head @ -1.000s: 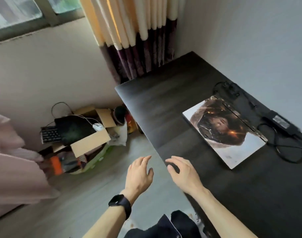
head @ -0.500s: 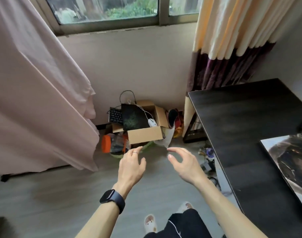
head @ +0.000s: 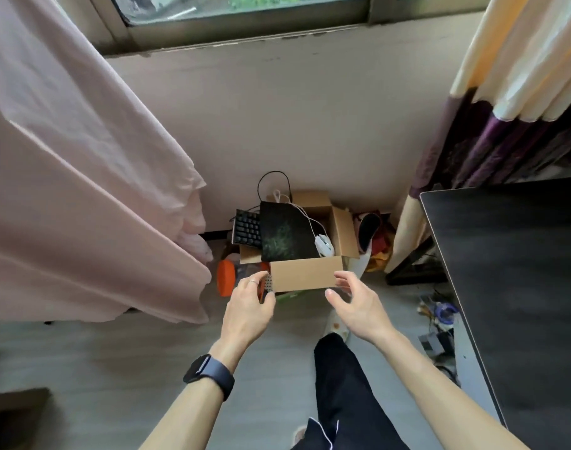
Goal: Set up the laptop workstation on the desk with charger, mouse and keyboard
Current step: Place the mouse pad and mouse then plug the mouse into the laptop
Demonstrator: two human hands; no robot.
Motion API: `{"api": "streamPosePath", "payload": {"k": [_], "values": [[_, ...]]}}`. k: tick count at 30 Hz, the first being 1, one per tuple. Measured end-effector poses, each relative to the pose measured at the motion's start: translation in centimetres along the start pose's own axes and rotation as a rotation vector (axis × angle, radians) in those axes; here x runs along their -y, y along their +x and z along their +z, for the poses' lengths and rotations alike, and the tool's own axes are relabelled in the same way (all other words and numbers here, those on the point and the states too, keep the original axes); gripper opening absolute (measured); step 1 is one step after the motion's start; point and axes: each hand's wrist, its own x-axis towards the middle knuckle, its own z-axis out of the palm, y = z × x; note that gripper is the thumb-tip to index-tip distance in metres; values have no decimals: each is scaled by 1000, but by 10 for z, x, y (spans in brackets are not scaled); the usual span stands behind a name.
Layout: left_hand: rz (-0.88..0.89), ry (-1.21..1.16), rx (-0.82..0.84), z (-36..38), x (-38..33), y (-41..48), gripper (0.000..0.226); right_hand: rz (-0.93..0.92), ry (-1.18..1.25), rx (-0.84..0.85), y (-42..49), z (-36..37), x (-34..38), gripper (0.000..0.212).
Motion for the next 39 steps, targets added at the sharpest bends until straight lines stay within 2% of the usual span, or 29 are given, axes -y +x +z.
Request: {"api": "streamPosePath", "payload": {"k": [7,10,18,21,27,32,34,36,39], "values": [[-205,6,141,6,-28,131,47,103,-87,179,140,-15,-4,53],[-324,-64,188,10,-32,183,49,137,-142,252,199,-17,-8,55],[-512,-167,259,51,17,320,55,298,-270,331,352,26,-47,53],[-519,-142,291,74,41,359,59,351,-310,332,396,48,-71,55],[-537,-237,242,116,90,413,72,421,-297,279,478,92,-95,64],[-534,-265,160,130,113,417,62,415,-239,223,528,130,-104,71],[-559,-262,156,134,118,417,54,410,-331,222,536,143,-106,63],[-561,-220,194,136,118,416,42,341,-494,169,530,147,-103,41],[-482,-59,300,132,114,414,30,211,-537,97,505,149,-95,35]]}}
